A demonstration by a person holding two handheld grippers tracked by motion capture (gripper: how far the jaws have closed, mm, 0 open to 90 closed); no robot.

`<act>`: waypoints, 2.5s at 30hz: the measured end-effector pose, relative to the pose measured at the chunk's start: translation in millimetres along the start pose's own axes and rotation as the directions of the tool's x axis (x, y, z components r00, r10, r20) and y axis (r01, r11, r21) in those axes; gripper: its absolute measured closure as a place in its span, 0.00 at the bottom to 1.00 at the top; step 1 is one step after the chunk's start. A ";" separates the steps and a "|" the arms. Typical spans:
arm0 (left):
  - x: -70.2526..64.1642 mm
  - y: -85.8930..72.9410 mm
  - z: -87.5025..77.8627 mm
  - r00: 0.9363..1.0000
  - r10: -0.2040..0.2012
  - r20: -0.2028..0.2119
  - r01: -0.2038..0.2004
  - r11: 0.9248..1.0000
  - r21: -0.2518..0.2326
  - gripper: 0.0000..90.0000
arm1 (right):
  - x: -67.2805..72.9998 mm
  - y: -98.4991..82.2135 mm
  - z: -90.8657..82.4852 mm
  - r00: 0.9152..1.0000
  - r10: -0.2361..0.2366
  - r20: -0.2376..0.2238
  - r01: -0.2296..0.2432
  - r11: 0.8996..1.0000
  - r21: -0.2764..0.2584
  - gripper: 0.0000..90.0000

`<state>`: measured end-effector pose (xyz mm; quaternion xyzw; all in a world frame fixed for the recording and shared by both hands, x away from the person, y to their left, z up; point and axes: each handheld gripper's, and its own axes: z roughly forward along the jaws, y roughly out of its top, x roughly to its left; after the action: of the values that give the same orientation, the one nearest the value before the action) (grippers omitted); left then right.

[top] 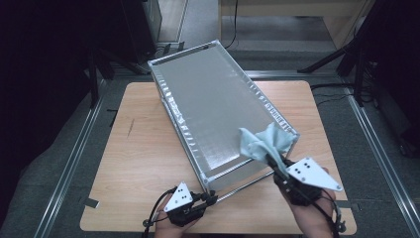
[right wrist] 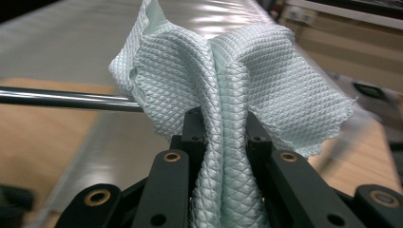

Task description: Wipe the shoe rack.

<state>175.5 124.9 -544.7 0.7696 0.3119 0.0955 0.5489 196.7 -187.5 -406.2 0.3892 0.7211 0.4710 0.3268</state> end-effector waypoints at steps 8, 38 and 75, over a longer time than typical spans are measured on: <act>3.1 -0.8 -4.9 1.000 -0.012 -0.005 0.012 1.000 0.007 0.86 | -43.9 -4.1 -12.8 0.979 0.056 0.194 -0.054 0.998 -0.016 0.86; 3.6 -1.1 -6.0 1.000 -0.018 -0.008 0.018 1.000 0.009 0.86 | -68.4 -107.9 61.6 0.981 0.128 0.145 -0.171 0.923 0.344 0.86; 2.8 -1.1 -5.9 1.000 -0.009 -0.016 0.009 1.000 0.012 0.87 | -73.7 -111.5 65.4 0.977 0.197 0.083 -0.214 0.923 0.319 0.87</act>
<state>174.4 131.4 -544.0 0.7707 0.3203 0.0972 0.5421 258.9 -252.0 -525.0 0.5228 0.7359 0.3671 0.2245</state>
